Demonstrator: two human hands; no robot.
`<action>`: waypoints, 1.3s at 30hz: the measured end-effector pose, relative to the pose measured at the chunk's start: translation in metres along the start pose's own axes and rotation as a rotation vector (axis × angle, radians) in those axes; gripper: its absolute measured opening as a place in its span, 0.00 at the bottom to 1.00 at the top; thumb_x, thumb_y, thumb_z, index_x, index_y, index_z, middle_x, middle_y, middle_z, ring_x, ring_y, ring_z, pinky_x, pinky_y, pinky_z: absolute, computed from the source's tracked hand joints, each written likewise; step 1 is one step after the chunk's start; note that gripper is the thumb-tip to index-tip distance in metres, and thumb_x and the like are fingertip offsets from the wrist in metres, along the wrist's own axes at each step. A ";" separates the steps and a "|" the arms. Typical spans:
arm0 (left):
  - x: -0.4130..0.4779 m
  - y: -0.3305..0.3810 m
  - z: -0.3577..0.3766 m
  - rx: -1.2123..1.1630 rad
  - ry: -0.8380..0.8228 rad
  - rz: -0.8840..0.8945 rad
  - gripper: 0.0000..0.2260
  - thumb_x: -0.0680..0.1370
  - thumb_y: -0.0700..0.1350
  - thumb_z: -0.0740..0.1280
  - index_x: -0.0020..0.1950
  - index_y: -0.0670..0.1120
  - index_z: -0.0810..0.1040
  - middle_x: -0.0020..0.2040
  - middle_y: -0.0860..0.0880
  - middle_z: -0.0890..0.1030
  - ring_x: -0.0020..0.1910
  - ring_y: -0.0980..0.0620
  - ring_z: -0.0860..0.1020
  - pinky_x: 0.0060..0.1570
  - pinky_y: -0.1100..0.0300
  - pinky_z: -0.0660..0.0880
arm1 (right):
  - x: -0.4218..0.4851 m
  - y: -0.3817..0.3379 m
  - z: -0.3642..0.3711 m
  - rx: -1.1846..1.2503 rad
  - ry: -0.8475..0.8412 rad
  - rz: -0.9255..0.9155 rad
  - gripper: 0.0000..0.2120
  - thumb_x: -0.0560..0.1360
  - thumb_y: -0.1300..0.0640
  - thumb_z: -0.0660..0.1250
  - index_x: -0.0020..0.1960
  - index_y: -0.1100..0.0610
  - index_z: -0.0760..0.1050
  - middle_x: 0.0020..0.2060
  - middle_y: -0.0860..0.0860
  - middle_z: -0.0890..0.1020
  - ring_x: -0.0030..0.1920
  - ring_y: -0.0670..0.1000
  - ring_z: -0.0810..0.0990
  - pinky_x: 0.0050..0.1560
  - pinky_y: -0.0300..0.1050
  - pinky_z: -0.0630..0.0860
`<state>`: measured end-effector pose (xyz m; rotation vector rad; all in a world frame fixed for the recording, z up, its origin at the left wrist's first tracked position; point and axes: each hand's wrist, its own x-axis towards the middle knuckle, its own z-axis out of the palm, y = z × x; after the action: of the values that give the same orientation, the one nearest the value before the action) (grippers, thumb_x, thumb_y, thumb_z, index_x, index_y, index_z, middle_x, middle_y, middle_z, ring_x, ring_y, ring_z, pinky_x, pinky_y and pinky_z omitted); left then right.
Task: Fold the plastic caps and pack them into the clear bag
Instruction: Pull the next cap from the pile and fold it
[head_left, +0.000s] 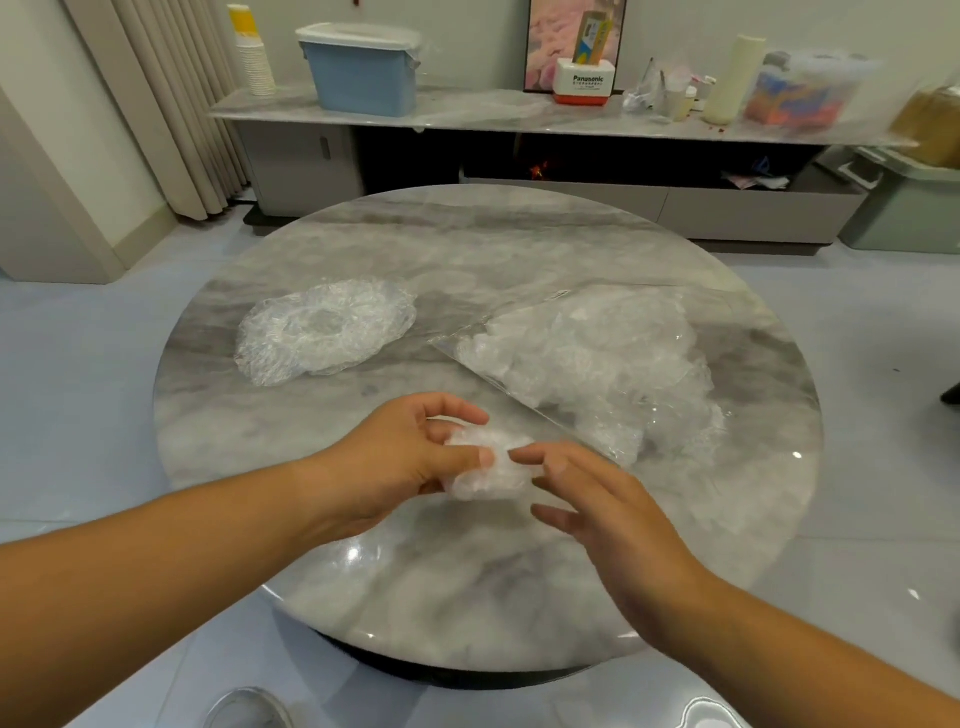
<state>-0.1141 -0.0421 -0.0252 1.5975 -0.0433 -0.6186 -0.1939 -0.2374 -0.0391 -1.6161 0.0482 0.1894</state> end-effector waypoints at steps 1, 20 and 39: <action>0.000 0.005 0.006 0.049 0.012 0.053 0.17 0.70 0.38 0.79 0.57 0.45 0.81 0.46 0.46 0.85 0.42 0.52 0.83 0.41 0.60 0.79 | 0.000 -0.005 -0.003 0.094 -0.012 0.046 0.13 0.75 0.41 0.66 0.52 0.43 0.85 0.58 0.44 0.84 0.62 0.46 0.80 0.68 0.54 0.76; 0.021 0.039 0.122 0.775 -0.170 0.409 0.21 0.82 0.61 0.56 0.74 0.61 0.69 0.81 0.65 0.46 0.77 0.68 0.41 0.76 0.62 0.47 | 0.004 -0.042 -0.168 -0.157 0.728 0.014 0.32 0.84 0.37 0.46 0.49 0.56 0.83 0.45 0.56 0.86 0.49 0.58 0.85 0.54 0.53 0.80; 0.017 0.012 0.126 1.131 -0.156 0.345 0.32 0.81 0.68 0.49 0.82 0.57 0.49 0.78 0.57 0.27 0.74 0.59 0.25 0.79 0.49 0.44 | 0.046 -0.049 -0.127 0.045 0.239 0.107 0.37 0.80 0.30 0.47 0.66 0.56 0.78 0.62 0.49 0.81 0.62 0.46 0.80 0.63 0.48 0.77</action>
<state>-0.1478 -0.1656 -0.0196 2.5266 -0.9004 -0.4473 -0.1296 -0.3568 0.0074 -1.5854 0.3211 0.0763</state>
